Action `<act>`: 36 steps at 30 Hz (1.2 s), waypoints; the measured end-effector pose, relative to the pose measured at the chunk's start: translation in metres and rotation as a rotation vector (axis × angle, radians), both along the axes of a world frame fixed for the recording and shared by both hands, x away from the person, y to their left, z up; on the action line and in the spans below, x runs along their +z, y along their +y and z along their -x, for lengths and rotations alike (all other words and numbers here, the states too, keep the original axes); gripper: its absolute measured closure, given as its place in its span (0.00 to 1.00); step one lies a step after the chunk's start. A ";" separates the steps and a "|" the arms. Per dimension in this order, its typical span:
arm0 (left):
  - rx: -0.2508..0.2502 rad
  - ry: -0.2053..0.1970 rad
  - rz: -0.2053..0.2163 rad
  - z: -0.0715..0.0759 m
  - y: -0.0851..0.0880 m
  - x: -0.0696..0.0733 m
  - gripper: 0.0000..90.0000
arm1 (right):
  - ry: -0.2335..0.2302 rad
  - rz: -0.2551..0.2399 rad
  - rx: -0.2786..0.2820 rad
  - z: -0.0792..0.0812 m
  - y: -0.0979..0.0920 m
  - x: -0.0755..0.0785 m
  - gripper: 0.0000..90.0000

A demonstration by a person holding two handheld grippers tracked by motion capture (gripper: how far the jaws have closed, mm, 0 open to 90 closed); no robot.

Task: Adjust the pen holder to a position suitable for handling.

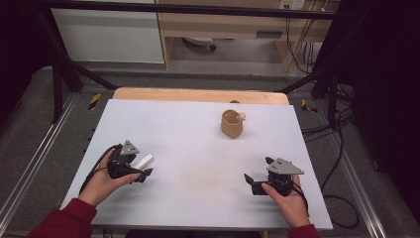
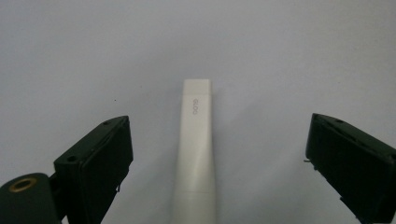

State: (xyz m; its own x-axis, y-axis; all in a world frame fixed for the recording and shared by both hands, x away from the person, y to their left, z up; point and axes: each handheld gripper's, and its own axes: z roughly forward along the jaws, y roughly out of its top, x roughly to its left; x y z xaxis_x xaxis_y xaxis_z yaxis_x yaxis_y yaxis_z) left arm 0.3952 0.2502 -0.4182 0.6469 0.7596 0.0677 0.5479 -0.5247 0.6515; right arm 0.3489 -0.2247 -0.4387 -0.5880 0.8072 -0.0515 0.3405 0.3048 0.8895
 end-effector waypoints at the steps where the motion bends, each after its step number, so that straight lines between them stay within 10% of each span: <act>1: -0.001 0.003 -0.004 -0.001 0.000 0.000 0.08 | -0.002 0.002 0.001 0.000 0.000 0.000 0.03; 19: -0.030 0.072 -0.084 -0.005 0.007 -0.005 0.10 | 0.004 0.002 0.001 0.000 0.000 0.000 0.03; 36: -0.051 0.089 -0.117 -0.007 0.009 -0.004 0.33 | 0.008 0.001 0.003 0.000 0.001 0.000 0.03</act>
